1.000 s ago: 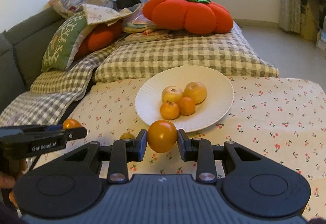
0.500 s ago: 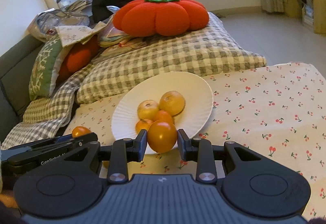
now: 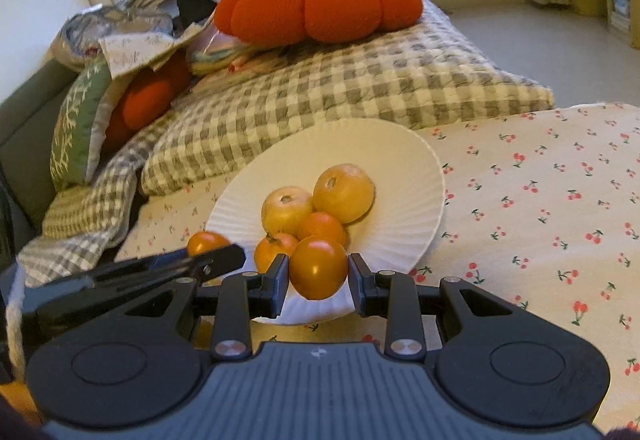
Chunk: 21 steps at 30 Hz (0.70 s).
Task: Organize fruits
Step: 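Lower both held fruits onto the white plate and open both tools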
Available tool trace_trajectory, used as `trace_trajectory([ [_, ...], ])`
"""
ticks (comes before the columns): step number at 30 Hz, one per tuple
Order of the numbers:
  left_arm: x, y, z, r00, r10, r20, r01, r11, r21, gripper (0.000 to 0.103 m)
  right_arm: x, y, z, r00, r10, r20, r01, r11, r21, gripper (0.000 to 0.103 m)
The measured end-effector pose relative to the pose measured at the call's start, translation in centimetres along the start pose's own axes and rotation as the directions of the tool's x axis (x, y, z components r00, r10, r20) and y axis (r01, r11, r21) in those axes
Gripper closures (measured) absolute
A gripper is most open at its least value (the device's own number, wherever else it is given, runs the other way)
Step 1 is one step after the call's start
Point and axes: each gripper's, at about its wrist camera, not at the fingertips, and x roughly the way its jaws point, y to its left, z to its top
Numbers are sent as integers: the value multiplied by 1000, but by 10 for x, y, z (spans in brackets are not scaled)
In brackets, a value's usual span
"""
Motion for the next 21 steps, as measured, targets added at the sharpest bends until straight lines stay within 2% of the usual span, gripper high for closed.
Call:
trace_trajectory([
  [10,6,4,1,1000,-27,-6,26,1000,-10,81,9,1,0,1000,16,-17,-16,1000,6,73],
  [17,-2,9,4,999,-43,1,43,998,-48,76,3,2,2,1000,14,-3,-14,1000,16,72],
  [21,-14,14,9,998,-57,20,58,995,-80,74,-8,-4,8,999,17,28,-19,998,58,72],
])
